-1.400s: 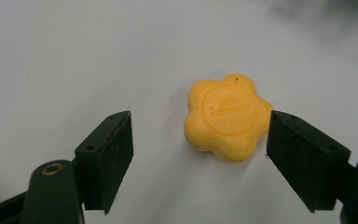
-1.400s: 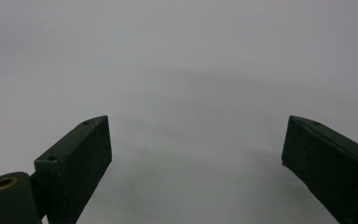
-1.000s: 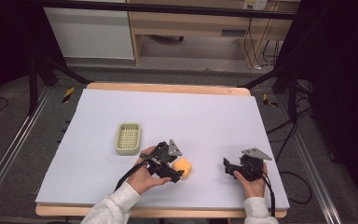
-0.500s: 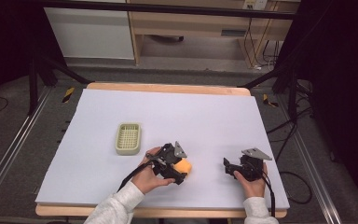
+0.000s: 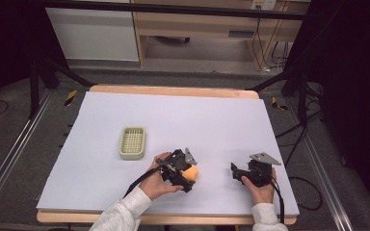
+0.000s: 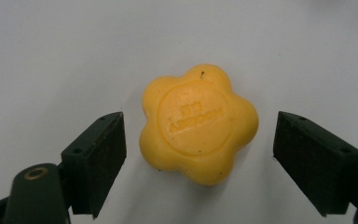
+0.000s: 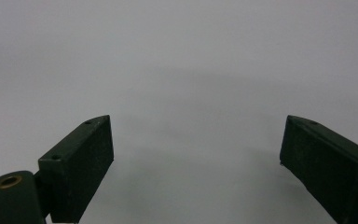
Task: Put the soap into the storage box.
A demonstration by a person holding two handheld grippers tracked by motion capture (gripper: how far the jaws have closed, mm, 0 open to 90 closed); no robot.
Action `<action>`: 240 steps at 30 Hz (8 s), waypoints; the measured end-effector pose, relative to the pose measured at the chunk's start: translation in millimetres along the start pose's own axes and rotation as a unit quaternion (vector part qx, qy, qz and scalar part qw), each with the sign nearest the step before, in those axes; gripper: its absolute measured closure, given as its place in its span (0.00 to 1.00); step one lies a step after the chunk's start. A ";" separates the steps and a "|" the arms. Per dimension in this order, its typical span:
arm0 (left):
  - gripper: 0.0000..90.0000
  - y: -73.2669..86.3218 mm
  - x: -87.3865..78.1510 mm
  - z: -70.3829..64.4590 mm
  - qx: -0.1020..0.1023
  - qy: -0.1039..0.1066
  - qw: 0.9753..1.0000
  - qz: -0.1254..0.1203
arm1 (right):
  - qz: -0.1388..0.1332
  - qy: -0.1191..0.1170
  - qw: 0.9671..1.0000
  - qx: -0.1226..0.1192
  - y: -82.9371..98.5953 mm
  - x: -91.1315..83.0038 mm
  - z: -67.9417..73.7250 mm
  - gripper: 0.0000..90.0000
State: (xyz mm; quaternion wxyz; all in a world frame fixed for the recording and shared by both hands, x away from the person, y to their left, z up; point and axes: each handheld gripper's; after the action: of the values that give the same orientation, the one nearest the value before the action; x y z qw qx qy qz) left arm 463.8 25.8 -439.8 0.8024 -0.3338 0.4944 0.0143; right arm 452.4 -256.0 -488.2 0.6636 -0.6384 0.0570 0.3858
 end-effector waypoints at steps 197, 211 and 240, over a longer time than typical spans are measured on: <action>0.29 57.1 -41.9 161.0 -0.171 -0.133 0.975 0.052 | -0.003 -0.006 1.000 0.011 -0.2 -0.6 -1.4 0.12; 0.29 69.8 -29.4 171.4 -0.191 -0.134 0.970 0.064 | -0.003 -0.006 1.000 0.011 -0.1 -0.5 -1.6 0.12; 0.29 79.1 -8.4 170.4 -0.197 -0.123 0.969 0.083 | -0.005 -0.004 1.000 0.007 0.2 -0.7 -1.3 0.13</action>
State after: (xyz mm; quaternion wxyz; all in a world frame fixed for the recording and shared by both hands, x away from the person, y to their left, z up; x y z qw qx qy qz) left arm 565.2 183.6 -425.2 0.7718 -0.4384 0.4053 0.2187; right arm 452.4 -257.5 -488.2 0.6703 -0.6322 0.0536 0.3849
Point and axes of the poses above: each handheld gripper's, and its own axes: x roughly forward along the jaws, y roughly out of its underside, z roughly to its left, and after that the axes turned 14 degrees about -y, right-handed
